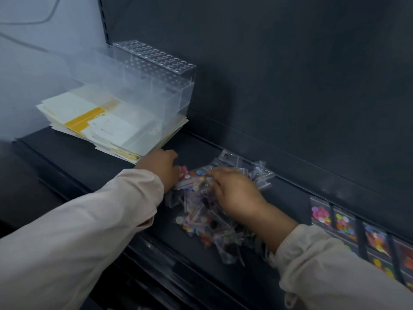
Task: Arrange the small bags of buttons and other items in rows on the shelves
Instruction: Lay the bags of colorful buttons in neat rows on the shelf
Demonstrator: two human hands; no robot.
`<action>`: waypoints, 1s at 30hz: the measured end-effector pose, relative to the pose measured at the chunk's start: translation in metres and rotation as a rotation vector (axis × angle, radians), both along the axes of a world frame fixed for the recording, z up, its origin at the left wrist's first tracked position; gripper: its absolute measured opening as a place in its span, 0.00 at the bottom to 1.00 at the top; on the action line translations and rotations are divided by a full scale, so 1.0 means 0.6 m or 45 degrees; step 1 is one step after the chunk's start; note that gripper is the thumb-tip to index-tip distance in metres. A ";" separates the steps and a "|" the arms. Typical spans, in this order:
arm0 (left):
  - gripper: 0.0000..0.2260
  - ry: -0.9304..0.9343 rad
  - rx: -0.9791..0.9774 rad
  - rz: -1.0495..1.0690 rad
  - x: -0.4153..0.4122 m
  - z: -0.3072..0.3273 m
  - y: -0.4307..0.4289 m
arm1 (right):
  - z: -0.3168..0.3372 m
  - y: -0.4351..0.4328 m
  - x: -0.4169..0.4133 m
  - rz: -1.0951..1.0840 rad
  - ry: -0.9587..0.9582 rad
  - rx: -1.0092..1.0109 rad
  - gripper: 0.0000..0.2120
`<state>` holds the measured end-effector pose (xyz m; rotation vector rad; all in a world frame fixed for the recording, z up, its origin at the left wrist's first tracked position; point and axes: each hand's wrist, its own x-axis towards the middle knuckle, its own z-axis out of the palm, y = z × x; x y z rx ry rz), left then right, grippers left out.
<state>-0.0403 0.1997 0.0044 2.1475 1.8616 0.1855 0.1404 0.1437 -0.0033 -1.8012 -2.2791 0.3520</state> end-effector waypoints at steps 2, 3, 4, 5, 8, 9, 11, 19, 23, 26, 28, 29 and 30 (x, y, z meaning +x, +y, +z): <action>0.18 0.063 -0.033 0.059 0.003 -0.011 0.020 | -0.003 0.026 -0.009 -0.013 0.002 0.016 0.16; 0.18 0.093 -0.062 0.079 0.005 -0.016 0.028 | -0.004 0.040 -0.013 -0.018 -0.006 0.027 0.16; 0.19 0.108 -0.100 0.090 0.007 -0.020 0.034 | -0.005 0.054 -0.015 -0.026 -0.019 0.030 0.16; 0.20 0.107 -0.137 0.097 0.009 -0.024 0.038 | -0.005 0.068 -0.018 -0.030 -0.034 0.028 0.16; 0.18 0.051 -0.178 0.097 0.012 -0.031 0.042 | -0.008 0.103 -0.023 -0.023 -0.109 -0.028 0.17; 0.15 0.019 -0.181 0.101 0.012 -0.031 0.042 | -0.010 0.111 -0.025 -0.014 -0.148 -0.055 0.18; 0.09 -0.125 -0.166 0.140 0.009 -0.034 0.043 | -0.015 0.122 -0.028 0.016 -0.220 -0.114 0.19; 0.11 -0.778 -0.107 0.384 -0.008 -0.033 0.038 | -0.013 0.136 -0.042 -0.028 -0.365 -0.243 0.13; 0.05 -1.037 -0.207 0.481 -0.005 -0.017 0.033 | -0.013 0.128 -0.036 -0.179 0.075 -0.142 0.09; 0.07 -1.212 -0.229 0.483 -0.002 0.006 0.020 | 0.015 0.112 -0.024 -0.339 0.723 -0.137 0.13; 0.08 -1.313 -0.262 0.490 0.006 0.022 0.009 | 0.041 0.091 -0.009 -0.408 1.028 -0.157 0.12; 0.09 -1.369 -0.291 0.495 0.013 0.030 0.003 | 0.053 0.077 -0.002 -0.437 1.201 -0.208 0.11; 0.10 -1.416 -0.331 0.491 0.023 0.039 -0.004 | 0.063 0.062 0.006 -0.459 1.372 -0.281 0.10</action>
